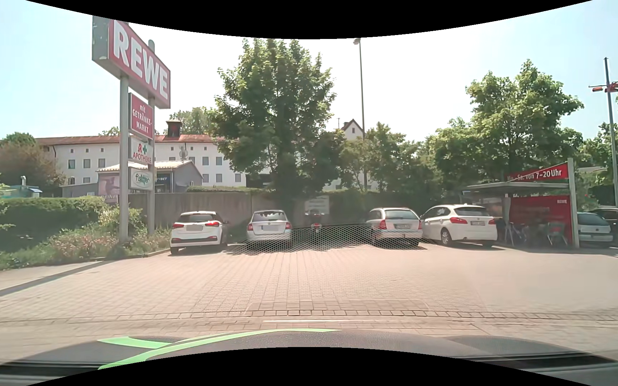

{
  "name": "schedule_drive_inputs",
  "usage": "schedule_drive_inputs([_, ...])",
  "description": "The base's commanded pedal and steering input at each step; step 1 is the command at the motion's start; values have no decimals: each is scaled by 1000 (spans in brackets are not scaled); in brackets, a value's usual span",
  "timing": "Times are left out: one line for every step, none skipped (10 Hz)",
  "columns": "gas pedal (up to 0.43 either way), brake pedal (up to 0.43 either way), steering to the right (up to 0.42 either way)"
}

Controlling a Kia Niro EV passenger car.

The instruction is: Follow the waypoints while adhering to traffic rules and regulations

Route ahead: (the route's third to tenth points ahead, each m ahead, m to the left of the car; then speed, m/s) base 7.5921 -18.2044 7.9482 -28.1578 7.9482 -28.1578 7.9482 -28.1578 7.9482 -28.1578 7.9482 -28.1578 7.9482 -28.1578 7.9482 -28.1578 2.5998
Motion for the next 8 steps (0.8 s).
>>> schedule_drive_inputs([0,49,49])
schedule_drive_inputs([0,67,68])
schedule_drive_inputs([0,79,95])
schedule_drive_inputs([0,85,122])
schedule_drive_inputs([0,91,162])
schedule_drive_inputs([0,91,206])
schedule_drive_inputs([0,85,243])
schedule_drive_inputs([0,24,287])
